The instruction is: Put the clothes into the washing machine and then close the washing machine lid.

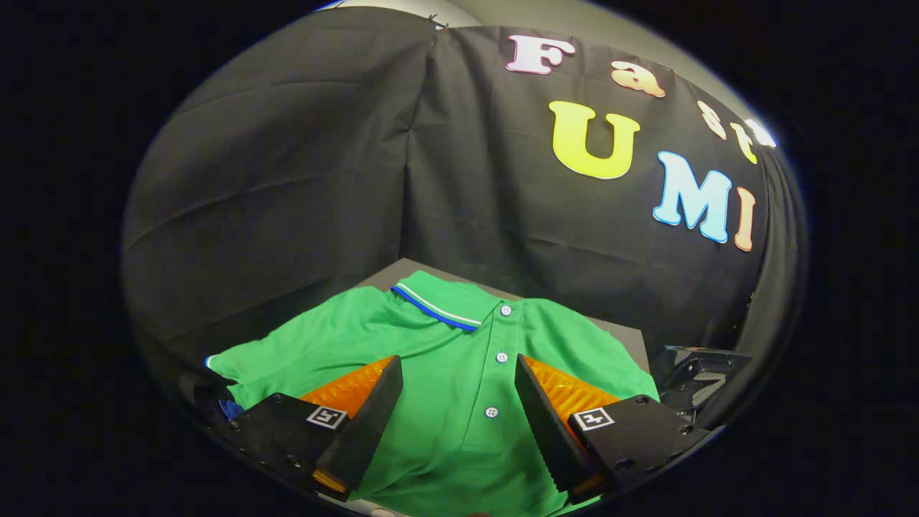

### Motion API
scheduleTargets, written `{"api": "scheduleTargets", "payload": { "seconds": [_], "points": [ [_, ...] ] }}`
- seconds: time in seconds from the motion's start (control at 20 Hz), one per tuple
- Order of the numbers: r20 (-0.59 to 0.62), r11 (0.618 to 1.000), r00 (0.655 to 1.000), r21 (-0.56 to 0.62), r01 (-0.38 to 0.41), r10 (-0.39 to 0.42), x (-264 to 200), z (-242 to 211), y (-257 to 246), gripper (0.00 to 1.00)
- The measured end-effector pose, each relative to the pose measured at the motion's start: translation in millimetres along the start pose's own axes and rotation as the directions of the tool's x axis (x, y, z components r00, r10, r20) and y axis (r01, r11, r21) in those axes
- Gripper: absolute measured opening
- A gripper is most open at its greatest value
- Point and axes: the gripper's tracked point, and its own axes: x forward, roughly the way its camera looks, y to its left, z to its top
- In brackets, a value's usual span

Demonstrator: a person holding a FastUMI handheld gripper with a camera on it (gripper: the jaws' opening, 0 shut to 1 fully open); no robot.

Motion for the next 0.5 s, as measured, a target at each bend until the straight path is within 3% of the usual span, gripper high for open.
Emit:
{"api": "scheduleTargets", "payload": {
  "seconds": [0.2, 0.35, 0.5],
  "points": [
    [-0.106, 0.999, 0.994, 0.051, -0.012, 0.018, 10, -23, 1, 0.98],
    [-0.121, 0.992, 0.992, 0.127, -0.010, 0.025, 13, -20, -1, 0.98],
    [-0.141, 0.993, 0.989, 0.117, -0.022, 0.038, 16, -18, 1, 0.93]
  ]
}}
